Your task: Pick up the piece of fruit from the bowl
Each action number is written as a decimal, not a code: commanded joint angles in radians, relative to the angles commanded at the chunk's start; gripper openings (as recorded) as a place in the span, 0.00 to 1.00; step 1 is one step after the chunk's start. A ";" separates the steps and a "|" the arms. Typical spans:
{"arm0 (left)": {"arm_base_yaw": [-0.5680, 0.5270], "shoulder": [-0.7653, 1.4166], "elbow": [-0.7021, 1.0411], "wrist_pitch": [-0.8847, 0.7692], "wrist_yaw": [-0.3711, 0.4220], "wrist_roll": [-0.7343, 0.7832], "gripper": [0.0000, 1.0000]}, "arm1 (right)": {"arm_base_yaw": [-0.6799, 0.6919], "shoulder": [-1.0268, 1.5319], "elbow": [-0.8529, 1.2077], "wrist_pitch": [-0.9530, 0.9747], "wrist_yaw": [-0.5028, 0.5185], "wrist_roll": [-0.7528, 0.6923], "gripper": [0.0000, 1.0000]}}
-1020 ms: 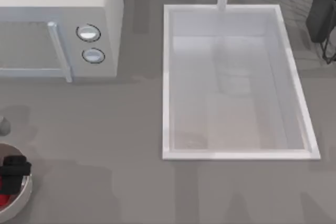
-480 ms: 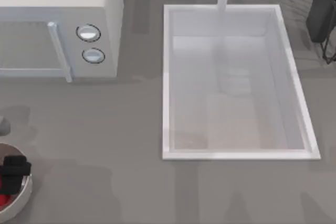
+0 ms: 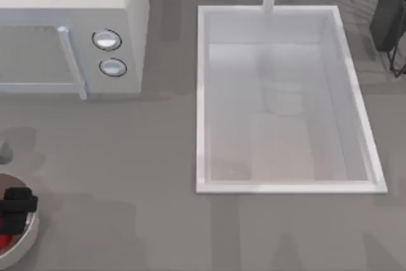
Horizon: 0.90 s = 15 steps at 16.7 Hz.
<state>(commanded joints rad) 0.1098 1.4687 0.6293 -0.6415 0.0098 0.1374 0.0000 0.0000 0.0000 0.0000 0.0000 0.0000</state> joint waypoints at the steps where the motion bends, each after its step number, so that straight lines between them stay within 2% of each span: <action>1: 0.000 0.001 0.011 -0.011 0.000 0.000 0.00 | 0.000 0.000 0.000 0.000 0.000 0.000 1.00; 6: -0.002 0.010 0.222 -0.229 0.000 -0.002 0.00 | 0.000 0.000 0.000 0.000 0.000 0.000 1.00; 12: -0.009 -0.019 0.684 -0.748 -0.001 -0.010 0.00 | 0.000 0.000 0.000 0.000 0.000 0.000 1.00; 15: -0.014 -0.047 0.866 -0.938 -0.001 -0.014 0.00 | 0.000 0.000 0.000 0.000 0.000 0.000 1.00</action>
<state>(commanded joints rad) 0.0961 1.4212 1.4948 -1.5794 0.0086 0.1231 0.0000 0.0000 0.0000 0.0000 0.0000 0.0000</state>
